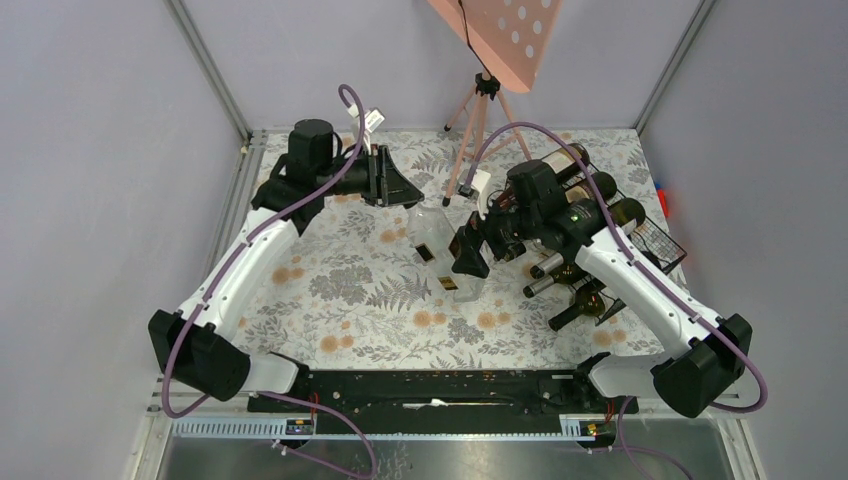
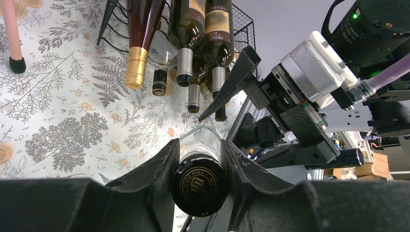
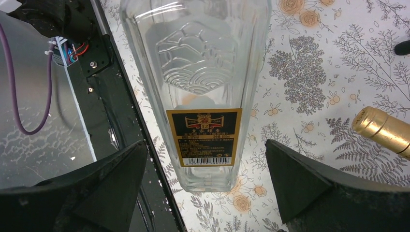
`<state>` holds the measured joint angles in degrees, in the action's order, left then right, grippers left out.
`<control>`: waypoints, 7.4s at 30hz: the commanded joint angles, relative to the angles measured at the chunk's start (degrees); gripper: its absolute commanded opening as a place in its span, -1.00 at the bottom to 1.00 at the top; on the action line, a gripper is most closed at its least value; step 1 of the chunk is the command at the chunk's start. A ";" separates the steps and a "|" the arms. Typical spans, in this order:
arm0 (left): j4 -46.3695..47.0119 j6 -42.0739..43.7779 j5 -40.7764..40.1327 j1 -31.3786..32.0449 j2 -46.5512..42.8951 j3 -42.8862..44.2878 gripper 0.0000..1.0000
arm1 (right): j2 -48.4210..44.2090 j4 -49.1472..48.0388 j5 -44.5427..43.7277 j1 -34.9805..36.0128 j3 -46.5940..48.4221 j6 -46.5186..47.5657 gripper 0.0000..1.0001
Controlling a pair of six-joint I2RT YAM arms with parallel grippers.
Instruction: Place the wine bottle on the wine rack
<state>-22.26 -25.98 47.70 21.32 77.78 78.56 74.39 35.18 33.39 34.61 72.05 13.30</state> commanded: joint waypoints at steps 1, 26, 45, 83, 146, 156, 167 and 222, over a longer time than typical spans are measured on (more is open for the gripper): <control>11.25 -5.83 5.60 0.20 -5.42 0.04 -1.00 | -1.55 -2.58 -1.14 0.59 -0.60 1.11 0.99; 19.57 -19.24 3.84 0.21 -2.87 -1.90 -1.00 | -0.84 -7.45 0.13 0.56 -5.73 -2.35 0.99; 10.02 -22.20 -5.79 0.96 -0.21 0.65 -1.00 | 4.53 -7.97 -1.36 0.61 -4.12 -5.04 0.99; 23.30 -30.64 -1.66 -1.19 -2.01 -4.63 -1.00 | -0.46 -9.56 1.61 0.58 -8.92 -1.91 0.91; -36.10 80.24 -22.30 17.02 -4.07 17.68 0.98 | -4.08 -2.92 8.36 0.63 -9.79 4.61 -1.00; -40.70 97.47 -34.42 24.86 1.63 18.44 0.98 | -4.14 -2.90 8.90 0.63 -10.14 4.63 -1.00; -41.46 112.91 -47.21 28.34 6.45 17.56 0.89 | -3.85 -3.12 9.71 0.61 -10.48 4.63 -1.00; -36.61 96.38 -38.93 21.85 -1.63 6.62 -1.00 | -9.73 -3.80 3.51 0.55 -13.66 6.45 0.99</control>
<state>-63.35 74.39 6.13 46.17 81.14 85.89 66.98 31.83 36.99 34.83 57.84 19.07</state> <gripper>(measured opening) 0.352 0.993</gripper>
